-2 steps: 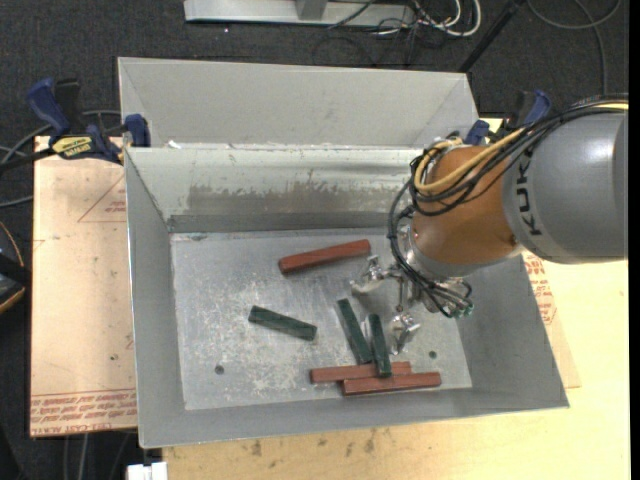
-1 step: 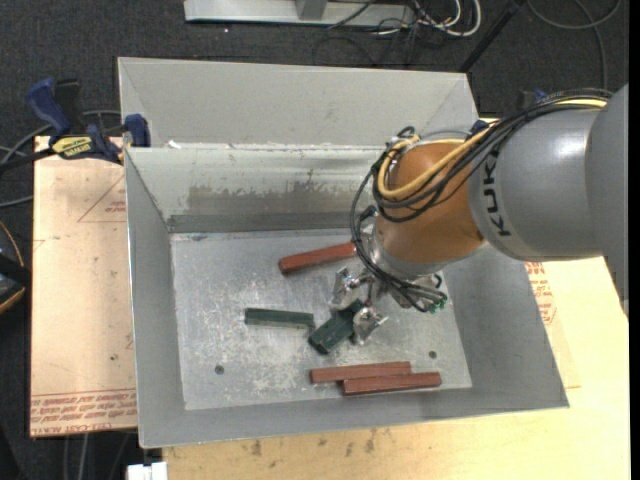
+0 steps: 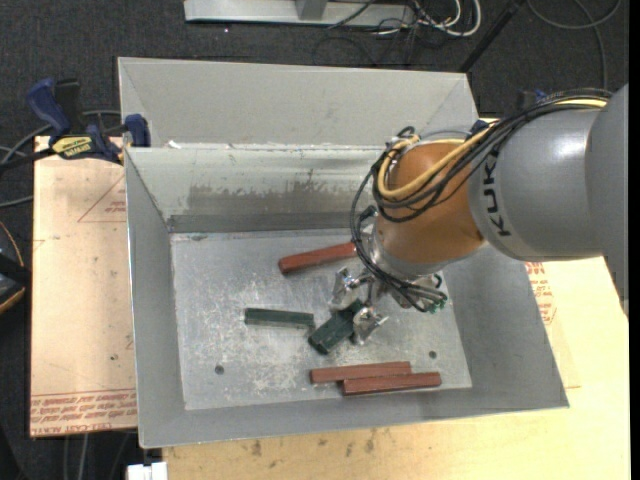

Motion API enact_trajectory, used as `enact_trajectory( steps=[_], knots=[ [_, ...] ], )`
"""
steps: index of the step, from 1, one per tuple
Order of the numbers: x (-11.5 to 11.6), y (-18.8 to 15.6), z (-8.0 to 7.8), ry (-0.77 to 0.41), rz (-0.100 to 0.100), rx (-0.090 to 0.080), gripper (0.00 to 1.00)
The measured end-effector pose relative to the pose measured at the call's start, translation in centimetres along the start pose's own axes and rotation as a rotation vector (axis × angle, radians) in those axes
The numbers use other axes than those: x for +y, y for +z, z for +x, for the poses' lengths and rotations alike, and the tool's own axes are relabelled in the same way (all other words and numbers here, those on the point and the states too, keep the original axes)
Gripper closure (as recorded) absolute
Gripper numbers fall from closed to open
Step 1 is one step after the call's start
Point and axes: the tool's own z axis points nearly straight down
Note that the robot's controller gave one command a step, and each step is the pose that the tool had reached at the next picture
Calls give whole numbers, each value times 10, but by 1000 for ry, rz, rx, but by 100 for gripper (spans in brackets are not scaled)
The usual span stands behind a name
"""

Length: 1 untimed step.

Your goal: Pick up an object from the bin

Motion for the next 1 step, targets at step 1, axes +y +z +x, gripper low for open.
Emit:
enact_trajectory(
  steps=[1],
  knots=[
    [2, -160, -7, -2, -9, 14, 100]
  ],
)
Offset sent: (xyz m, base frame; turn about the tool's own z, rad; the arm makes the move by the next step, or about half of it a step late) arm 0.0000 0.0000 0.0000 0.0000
